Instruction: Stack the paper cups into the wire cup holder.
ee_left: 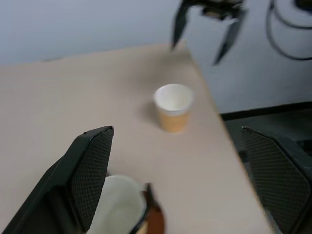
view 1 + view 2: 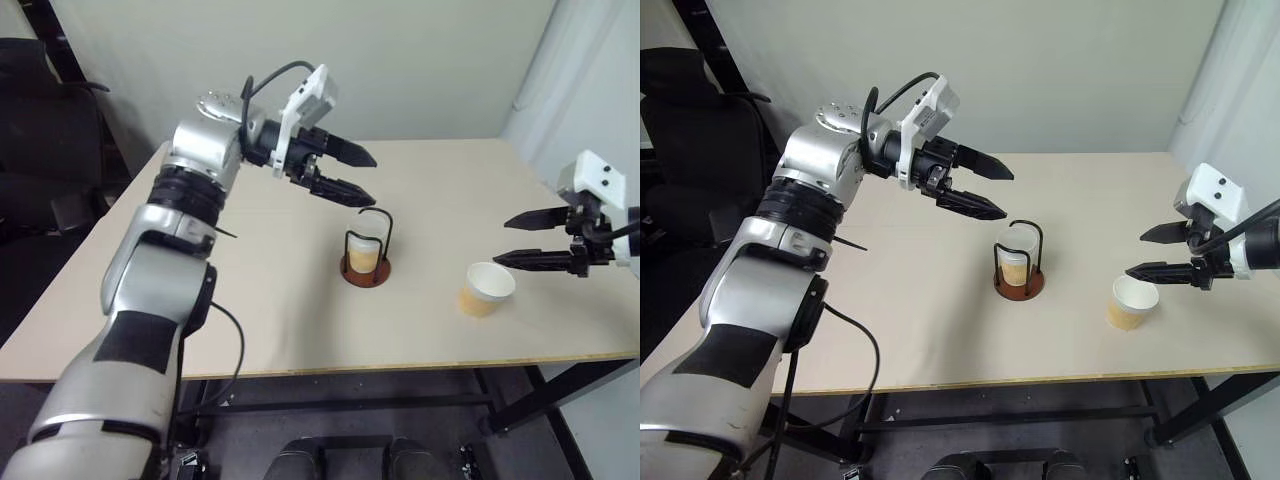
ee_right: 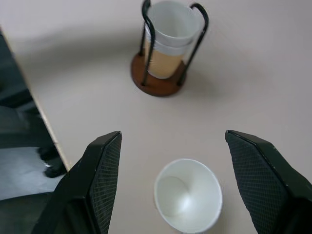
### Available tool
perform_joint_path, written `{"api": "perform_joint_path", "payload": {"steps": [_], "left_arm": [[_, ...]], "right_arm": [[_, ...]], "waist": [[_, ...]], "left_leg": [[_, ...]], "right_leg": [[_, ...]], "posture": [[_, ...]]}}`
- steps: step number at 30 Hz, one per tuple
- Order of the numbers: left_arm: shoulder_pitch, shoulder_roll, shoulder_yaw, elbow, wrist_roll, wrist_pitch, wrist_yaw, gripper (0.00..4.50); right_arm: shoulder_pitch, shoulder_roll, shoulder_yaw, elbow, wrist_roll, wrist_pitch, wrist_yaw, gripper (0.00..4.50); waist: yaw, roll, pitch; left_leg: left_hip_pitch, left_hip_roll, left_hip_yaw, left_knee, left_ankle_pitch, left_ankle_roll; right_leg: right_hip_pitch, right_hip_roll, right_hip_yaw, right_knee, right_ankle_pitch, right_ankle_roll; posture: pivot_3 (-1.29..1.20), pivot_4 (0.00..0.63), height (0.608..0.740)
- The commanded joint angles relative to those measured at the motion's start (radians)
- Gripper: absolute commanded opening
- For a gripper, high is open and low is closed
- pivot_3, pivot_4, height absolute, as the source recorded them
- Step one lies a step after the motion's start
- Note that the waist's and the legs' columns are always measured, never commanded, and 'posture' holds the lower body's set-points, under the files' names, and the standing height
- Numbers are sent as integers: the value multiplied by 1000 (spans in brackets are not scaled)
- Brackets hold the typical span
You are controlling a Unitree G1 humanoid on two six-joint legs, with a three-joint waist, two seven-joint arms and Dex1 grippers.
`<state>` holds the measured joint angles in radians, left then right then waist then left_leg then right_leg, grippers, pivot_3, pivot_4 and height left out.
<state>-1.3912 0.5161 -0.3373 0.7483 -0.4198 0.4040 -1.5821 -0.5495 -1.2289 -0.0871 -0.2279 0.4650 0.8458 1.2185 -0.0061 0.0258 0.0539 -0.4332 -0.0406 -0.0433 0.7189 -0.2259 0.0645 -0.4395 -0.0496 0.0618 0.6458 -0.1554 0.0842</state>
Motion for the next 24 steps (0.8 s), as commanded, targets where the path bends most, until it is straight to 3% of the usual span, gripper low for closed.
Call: {"api": "perform_joint_path", "payload": {"steps": [1, 9, 24], "left_arm": [[27, 44, -10, -117, -94, 50, -32, 4449], [64, 77, 19, -163, -125, 106, -32, 4449], [203, 105, 129, -304, -109, 159, -16, 4449]], "right_arm": [[3, -7, 2, 7, -25, -39, -18, 3426], [3, -10, 14, 29, -40, -62, -18, 3426], [-10, -6, 41, 10, -26, -53, 12, 3426]], "waist": [[2, 1, -3], [1, 3, -7], [1, 5, -11]], "left_leg": [[0, 1, -1, 0, 1, 0], [9, 0, 1, -2, 1, 1], [5, 0, -3, -5, -4, -2]], "right_leg": [[1, -3, 2, -1, 1, 0], [10, -5, 3, -3, -3, 6], [6, -5, 3, -6, -4, -1]], "posture": [[0, 0, 740], [0, 0, 740], [0, 0, 740]]}}
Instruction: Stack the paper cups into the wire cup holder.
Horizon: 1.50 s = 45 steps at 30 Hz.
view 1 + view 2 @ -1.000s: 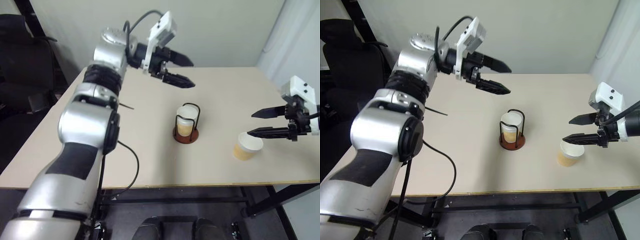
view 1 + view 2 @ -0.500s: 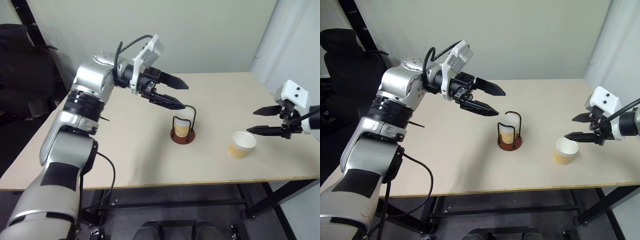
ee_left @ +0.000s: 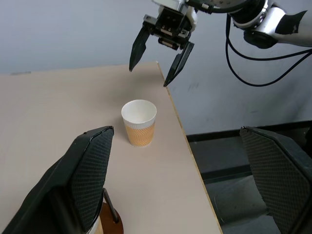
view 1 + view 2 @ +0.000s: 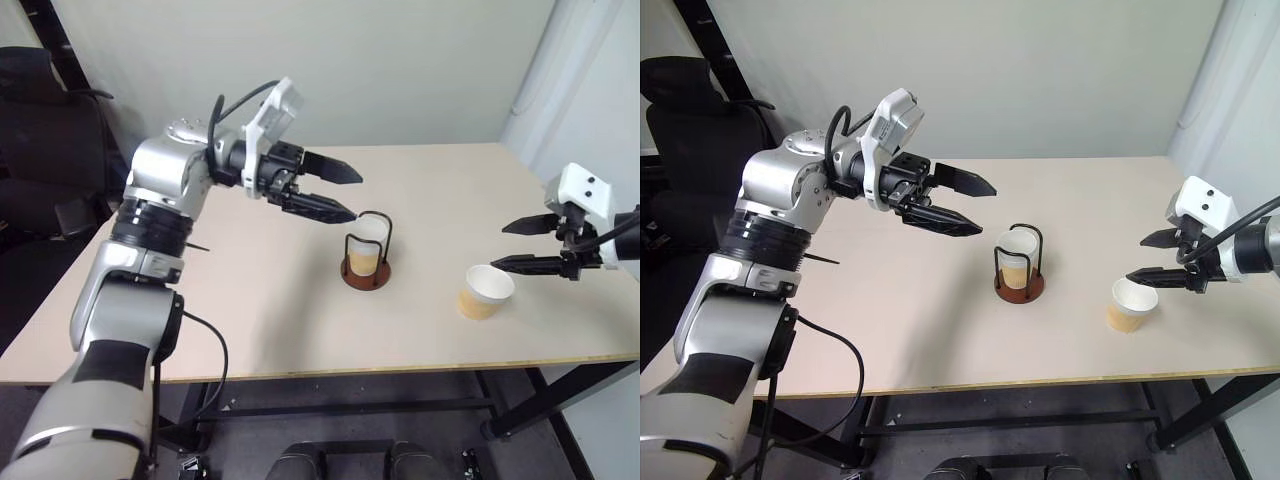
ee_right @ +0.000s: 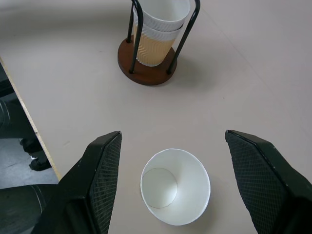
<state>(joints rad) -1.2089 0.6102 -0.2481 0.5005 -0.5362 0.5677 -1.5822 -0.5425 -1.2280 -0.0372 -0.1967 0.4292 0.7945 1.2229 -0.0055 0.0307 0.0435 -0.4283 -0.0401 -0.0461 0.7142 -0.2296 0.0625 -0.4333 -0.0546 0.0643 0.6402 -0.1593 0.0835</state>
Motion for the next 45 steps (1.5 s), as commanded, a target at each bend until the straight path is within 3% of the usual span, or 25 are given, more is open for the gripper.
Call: {"api": "perform_joint_path", "payload": {"steps": [1, 20, 33, 34, 36, 37, 39, 45], "left_arm": [[37, 15, 43, -69, 11, -14, -21, 4449], [101, 37, 56, -133, 11, -37, -32, 4449], [133, 61, 85, -78, 65, -138, -23, 4449], [141, 68, 85, -70, 78, -162, -27, 4449], [152, 81, 83, -64, 88, -195, -31, 4449], [162, 96, 74, -64, 90, -216, -32, 4449], [184, 129, 64, -60, 74, -250, -32, 4449], [240, 210, 43, -39, 22, -323, -32, 4449]], "right_arm": [[-9, -9, -6, -29, 10, -3, 13, 3426], [68, -11, 150, 29, -212, -247, 49, 3426], [45, 67, 234, 95, -316, -320, 59, 3426], [40, 72, 238, 103, -323, -324, 60, 3426], [34, 80, 241, 112, -332, -330, 65, 3426], [33, 82, 242, 115, -336, -333, 68, 3426], [29, 86, 247, 123, -344, -340, 72, 3426], [10, 100, 256, 148, -370, -360, 94, 3426]], "waist": [[0, 0, 0], [3, 0, 0], [2, 0, 0], [1, 0, 0], [0, 0, 36], [0, -2, 39], [0, -4, 42], [1, -4, 43]], "left_leg": [[0, 0, 0, 0, -1, 0], [-2, 1, -1, 0, -4, 0], [-3, 1, -2, 0, -5, 0], [-3, 1, -2, 0, -5, 0], [5, 2, -6, -3, -6, -2], [5, 1, -5, -12, -3, -10], [1, 1, -5, -15, 4, -3], [-9, 2, -7, -18, -2, -8]], "right_leg": [[0, 0, 0, 0, -1, 0], [-2, 0, 0, -1, -3, -1], [-1, 0, 1, -4, -3, -1], [-1, 0, 1, -5, -2, -2], [4, 1, 3, -14, -2, -2], [8, 0, 6, -17, -4, 0], [3, 0, 6, -21, 0, -1], [-7, 0, 6, -27, 5, -1]], "posture": [[0, 0, 740], [0, 0, 740], [0, 0, 740], [0, 150, 740], [0, 150, 740], [0, 150, 740], [0, 150, 740], [0, 150, 740]]}}
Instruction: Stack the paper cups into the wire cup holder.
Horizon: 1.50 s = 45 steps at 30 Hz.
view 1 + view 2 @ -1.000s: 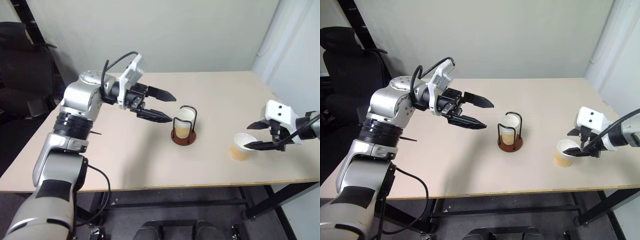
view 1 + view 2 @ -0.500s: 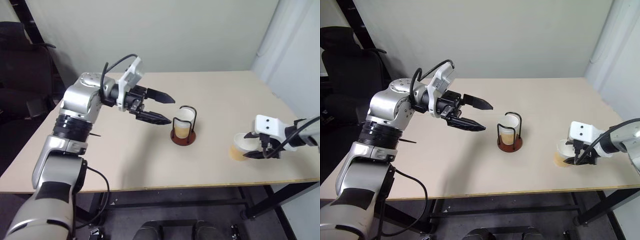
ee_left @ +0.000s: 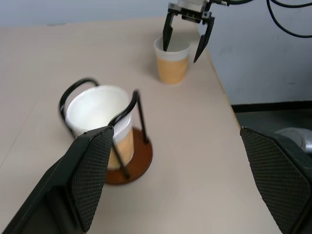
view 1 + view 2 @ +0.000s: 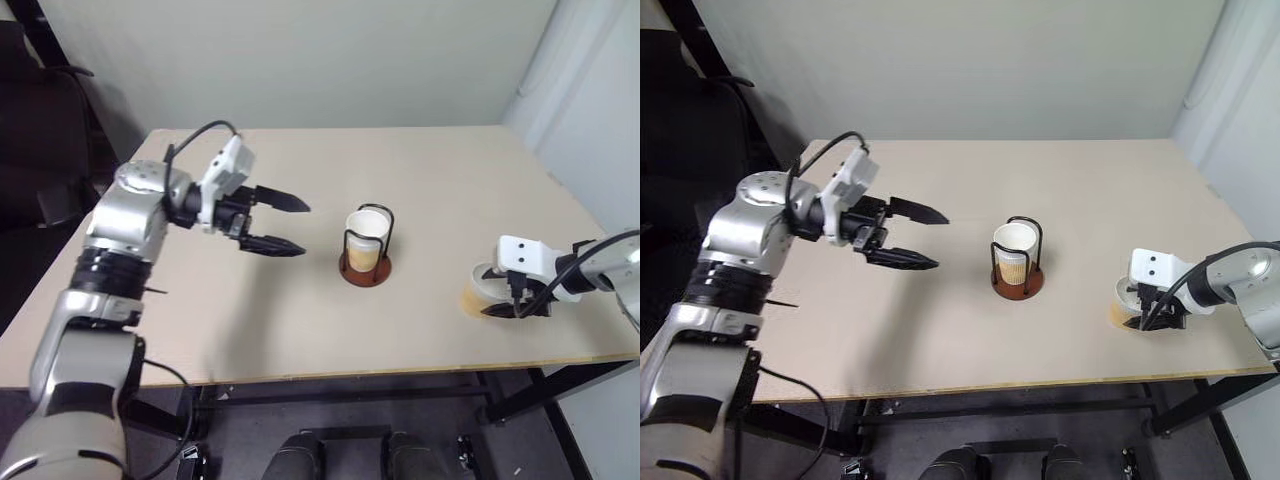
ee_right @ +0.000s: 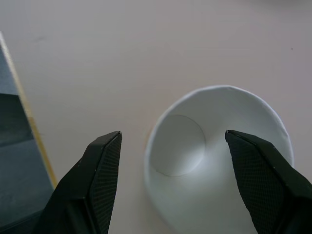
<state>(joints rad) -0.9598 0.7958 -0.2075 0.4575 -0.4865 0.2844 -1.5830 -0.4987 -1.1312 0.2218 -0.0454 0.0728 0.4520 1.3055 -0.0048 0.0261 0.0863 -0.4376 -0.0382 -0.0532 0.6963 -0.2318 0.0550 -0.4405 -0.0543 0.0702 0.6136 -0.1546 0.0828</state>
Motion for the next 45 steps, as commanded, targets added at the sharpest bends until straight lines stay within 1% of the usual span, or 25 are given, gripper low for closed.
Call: {"api": "perform_joint_path", "payload": {"steps": [1, 9, 17, 19, 21, 27, 28, 35, 39, 41, 45], "left_arm": [[-11, 29, -1, 9, -30, -41, -31, 4449], [-22, 45, -16, 24, -46, -40, -31, 4449], [-46, 43, -38, 49, -52, -47, -31, 4449], [-53, 41, -45, 55, -53, -51, -31, 4500], [-57, 41, -50, 58, -54, -54, -31, 4500], [-71, 42, -69, 73, -61, -65, -31, 4500], [-74, 43, -72, 75, -62, -67, -31, 4500], [-82, 49, -88, 83, -72, -75, -31, 4500], [-94, 52, -100, 102, -75, -85, -31, 4500], [-108, 52, -110, 121, -77, -93, -31, 4500], [-130, 49, -132, 156, -80, -109, -31, 4500]], "right_arm": [[-37, 5, -2, 0, -17, -21, 15, 3426], [-49, 13, -2, -3, -34, -21, 49, 3426], [-15, -26, -19, -38, -34, -13, 86, 3426], [-1, -48, -25, -48, -34, -19, 98, 3037], [8, -60, -29, -54, -33, -23, 102, 2509], [17, -70, -37, -75, -21, -11, 109, 232], [17, -71, -37, -76, -20, -11, 109, 59], [15, -78, -41, -82, -15, -7, 121, 59], [-12, -76, -43, -88, -10, 9, 131, 59], [-55, -69, -45, -85, -8, 17, 133, 59], [-190, -44, -52, -77, 12, 65, 137, 59]], "waist": [[2, 0, 0], [11, -1, 1], [12, -3, 6], [12, -3, 7], [12, -4, 7], [11, -6, 9], [11, -7, 9], [11, -7, 10], [12, -7, 11], [12, -7, 11], [11, -5, 12]], "left_leg": [[-1, 0, 0, 0, 0, -2], [-8, 0, 0, 0, -6, -9], [-10, 0, -2, -3, -9, -11], [-10, 0, -2, -4, -9, -12], [-10, 0, -2, -4, -9, -12], [-9, 1, -3, -7, -9, -13], [-9, 1, -3, -9, -9, -13], [-9, 1, -5, -15, -7, -15], [-9, 1, -6, -15, -8, -16], [-10, 1, -6, -15, -8, -16], [-10, 1, -7, -15, -8, -16]], "right_leg": [[-1, 0, 0, -1, 0, 0], [-6, -1, -1, -6, -4, -1], [-9, -1, -2, -6, -7, -2], [-9, -1, -2, -6, -7, -2], [-9, -1, -2, -6, -8, -3], [-10, -1, -2, -6, -8, -3], [-10, -1, -2, -6, -8, -3], [-11, -1, -4, -7, -8, -3], [-11, -1, -6, -8, -8, -3], [-11, -1, -7, -8, -8, -3], [-11, -1, -7, -8, -8, -3]], "posture": [[0, 150, 740], [0, 150, 740], [0, 150, 740], [0, 150, 740], [0, 150, 740], [0, 150, 740], [0, 150, 740], [0, 150, 740], [0, 150, 740], [0, 150, 740], [0, 150, 740]]}}
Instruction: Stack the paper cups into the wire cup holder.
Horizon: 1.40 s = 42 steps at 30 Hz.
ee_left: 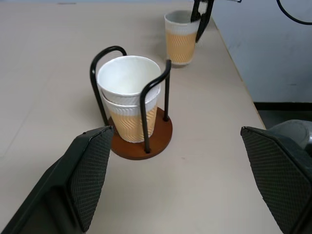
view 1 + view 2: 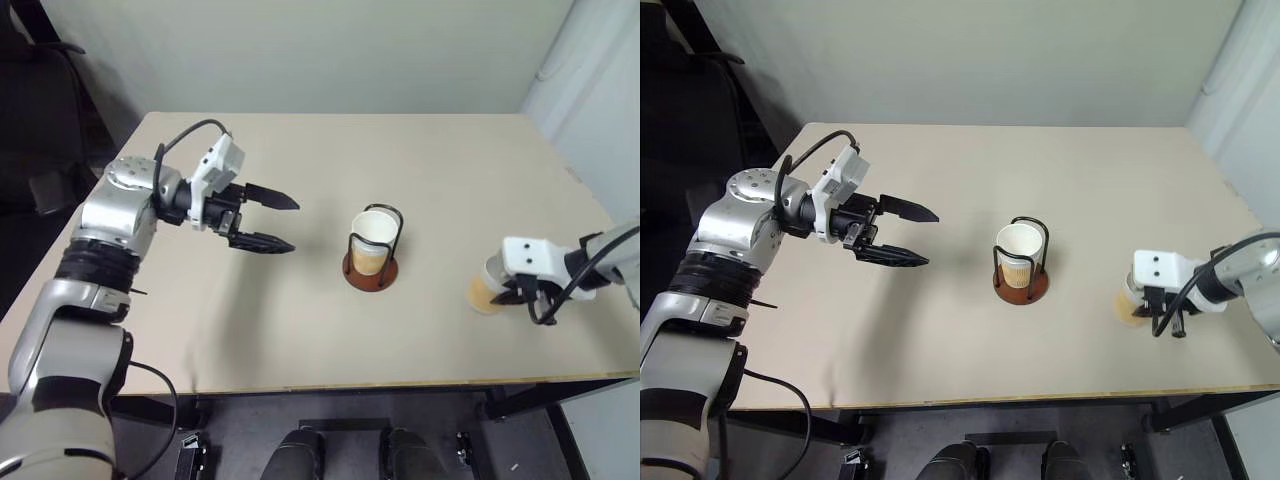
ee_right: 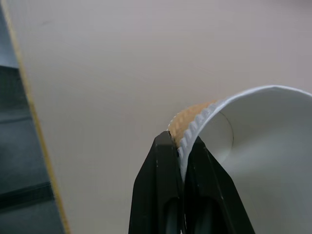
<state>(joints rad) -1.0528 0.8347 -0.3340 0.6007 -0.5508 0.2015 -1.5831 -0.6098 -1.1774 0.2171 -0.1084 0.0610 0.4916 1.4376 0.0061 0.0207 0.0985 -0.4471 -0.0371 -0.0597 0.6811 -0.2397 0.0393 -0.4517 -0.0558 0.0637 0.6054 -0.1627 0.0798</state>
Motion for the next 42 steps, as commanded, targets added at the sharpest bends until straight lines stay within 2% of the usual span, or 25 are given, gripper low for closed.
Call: {"api": "perform_joint_path", "payload": {"steps": [1, 8, 16, 20, 29, 42], "left_arm": [[-40, 9, -10, 17, -17, -28, -31, 4500], [-53, 2, -35, 35, -28, -39, -31, 4500], [-68, -10, -55, 52, -34, -46, -31, 4500], [-69, -10, -60, 52, -37, -48, -31, 4500], [-50, 7, -54, 29, -47, -36, -31, 4500], [-36, 21, -49, 8, -55, -23, -31, 4500]], "right_arm": [[-118, 8, -46, -12, 24, 34, 4, 59], [-355, 66, -39, -35, 57, 142, 3, 59], [-557, 212, 4, -80, 99, 248, -25, 59], [-565, 250, 23, -95, 111, 263, -30, 59], [-490, 317, 88, -104, 100, 238, -72, 59], [-466, 344, 135, -26, 41, 142, -100, 59]], "waist": [[0, 0, 0], [1, 0, 1], [3, 1, 1], [5, 1, 1], [4, 1, 1], [3, 1, 1]], "left_leg": [[0, 0, 0, -1, 0, 0], [-3, 0, -7, -1, 1, -1], [-5, 0, -12, -2, 2, -5], [-5, 0, -13, -3, 3, -5], [-5, 0, -13, -2, 4, -7], [-5, 0, -14, -2, 5, -7]], "right_leg": [[0, 0, 0, 0, 0, 0], [-2, 0, -5, 2, -1, -2], [-4, 0, -8, 2, -4, -6], [-4, 0, -9, 2, -6, -11], [-4, 0, -9, 3, -6, -10], [-4, 0, -9, 4, -6, -10]], "posture": [[0, 150, 740], [0, 150, 740], [0, 150, 740], [0, 150, 740], [0, 150, 740], [0, 150, 740]]}}
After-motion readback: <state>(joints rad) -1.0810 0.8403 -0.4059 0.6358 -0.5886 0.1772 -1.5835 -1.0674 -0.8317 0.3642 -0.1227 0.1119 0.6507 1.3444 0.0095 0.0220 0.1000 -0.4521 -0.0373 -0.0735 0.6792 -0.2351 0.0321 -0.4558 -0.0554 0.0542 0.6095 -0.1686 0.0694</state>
